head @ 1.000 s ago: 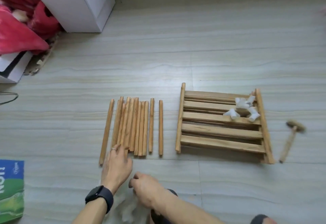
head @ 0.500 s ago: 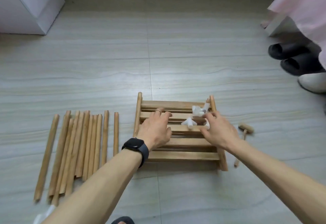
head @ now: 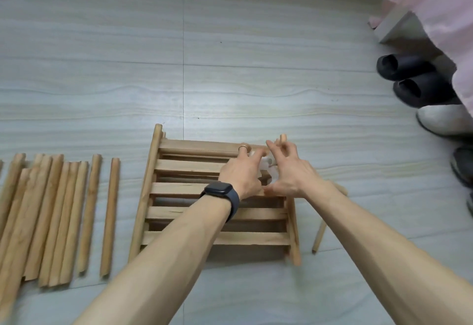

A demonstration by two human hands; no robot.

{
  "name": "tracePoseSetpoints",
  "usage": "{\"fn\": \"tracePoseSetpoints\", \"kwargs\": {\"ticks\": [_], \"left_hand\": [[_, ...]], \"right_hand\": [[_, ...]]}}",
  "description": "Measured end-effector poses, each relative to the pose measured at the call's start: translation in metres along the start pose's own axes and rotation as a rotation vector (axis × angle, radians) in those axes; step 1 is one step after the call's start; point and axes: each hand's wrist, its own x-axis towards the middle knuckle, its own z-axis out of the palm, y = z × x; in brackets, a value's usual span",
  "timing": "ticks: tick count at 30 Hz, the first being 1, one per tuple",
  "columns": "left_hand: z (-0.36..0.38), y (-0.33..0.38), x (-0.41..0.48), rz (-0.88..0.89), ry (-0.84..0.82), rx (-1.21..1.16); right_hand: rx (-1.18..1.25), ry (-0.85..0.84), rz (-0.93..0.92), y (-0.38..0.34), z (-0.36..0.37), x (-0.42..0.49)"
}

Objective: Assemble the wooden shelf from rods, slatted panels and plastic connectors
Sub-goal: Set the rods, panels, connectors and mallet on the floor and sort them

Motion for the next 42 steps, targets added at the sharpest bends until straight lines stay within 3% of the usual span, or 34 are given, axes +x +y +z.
{"fn": "tracePoseSetpoints", "kwargs": {"ticks": [12,19,27,32,39,42], "left_hand": [[-0.024,-0.022,-0.001,-0.153,0.085,-0.531],[-0.029,-0.057,-0.032,-0.204,0.169,-0.529],[-0.026,-0.083,-0.055,-0.234,0.225,-0.520],[-0.021,-0.085,-0.058,-0.233,0.222,-0.538],[-0.020,-0.090,-0.059,-0.217,0.230,-0.556],[-0.023,-0.095,-0.062,-0.208,0.241,-0.573]], "right_hand": [[-0.069,0.036,0.064,-0.018,-0.001,0.004],[-0.083,0.162,0.141,-0.031,0.010,0.000],[-0.147,0.268,0.084,-0.038,0.021,-0.013],[0.103,0.196,0.226,-0.035,0.018,-0.002],[0.174,0.246,0.199,-0.018,0.019,0.004],[0.464,0.200,0.165,-0.014,0.013,-0.004]]}}
